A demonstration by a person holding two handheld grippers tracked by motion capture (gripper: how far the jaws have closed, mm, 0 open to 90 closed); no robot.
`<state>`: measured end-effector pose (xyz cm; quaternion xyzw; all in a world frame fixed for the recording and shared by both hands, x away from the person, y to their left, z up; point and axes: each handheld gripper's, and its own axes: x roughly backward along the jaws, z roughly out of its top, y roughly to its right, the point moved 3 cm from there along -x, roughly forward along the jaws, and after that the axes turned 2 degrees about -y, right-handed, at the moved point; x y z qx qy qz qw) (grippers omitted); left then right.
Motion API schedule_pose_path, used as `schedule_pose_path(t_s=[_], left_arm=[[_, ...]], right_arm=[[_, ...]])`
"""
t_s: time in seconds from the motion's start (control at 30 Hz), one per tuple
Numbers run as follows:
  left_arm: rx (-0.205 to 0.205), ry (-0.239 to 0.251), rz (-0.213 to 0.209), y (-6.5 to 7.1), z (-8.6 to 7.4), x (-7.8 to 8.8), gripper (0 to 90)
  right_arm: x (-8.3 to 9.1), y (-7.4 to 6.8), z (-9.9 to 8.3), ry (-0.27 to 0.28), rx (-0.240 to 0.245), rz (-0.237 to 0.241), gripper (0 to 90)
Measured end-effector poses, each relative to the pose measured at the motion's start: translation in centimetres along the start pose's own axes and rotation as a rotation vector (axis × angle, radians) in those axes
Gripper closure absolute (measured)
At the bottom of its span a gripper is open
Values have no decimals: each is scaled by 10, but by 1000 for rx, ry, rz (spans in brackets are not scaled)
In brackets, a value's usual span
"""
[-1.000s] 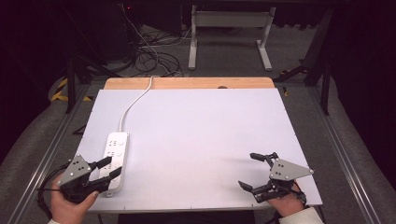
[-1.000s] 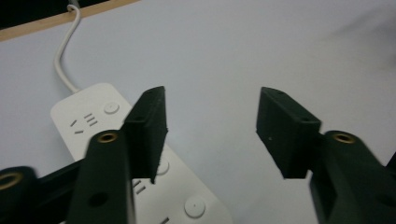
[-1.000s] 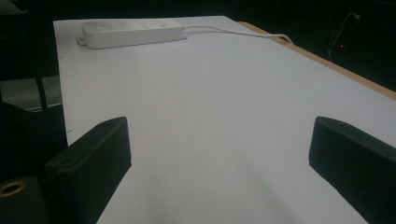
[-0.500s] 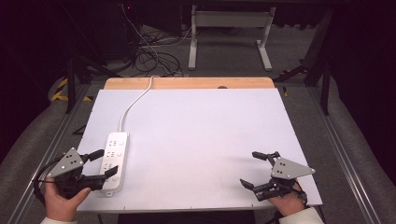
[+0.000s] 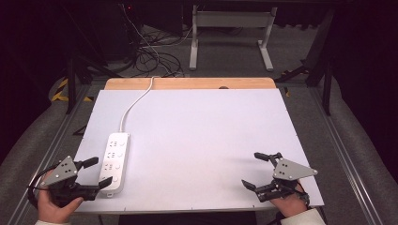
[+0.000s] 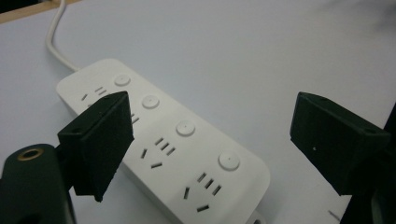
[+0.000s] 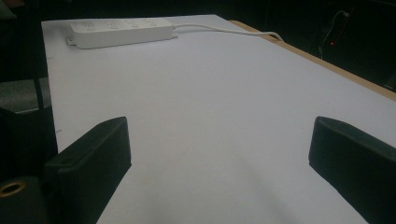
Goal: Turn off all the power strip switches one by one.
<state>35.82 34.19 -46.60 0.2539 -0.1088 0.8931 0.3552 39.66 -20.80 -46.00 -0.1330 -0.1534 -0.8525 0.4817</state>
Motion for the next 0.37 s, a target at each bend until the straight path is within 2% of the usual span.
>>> schedule_pose_path(t_s=[0.1,0.3,0.37], left_arm=[[31,-3,8,-1,-5,0,145],[35,9,20,1,-3,2,147],[52,19,12,1,-3,2,142]], right_arm=[[0,-1,0,-1,-2,2,62],[0,-1,0,-1,1,0,62],[-1,-1,0,0,1,0,62]])
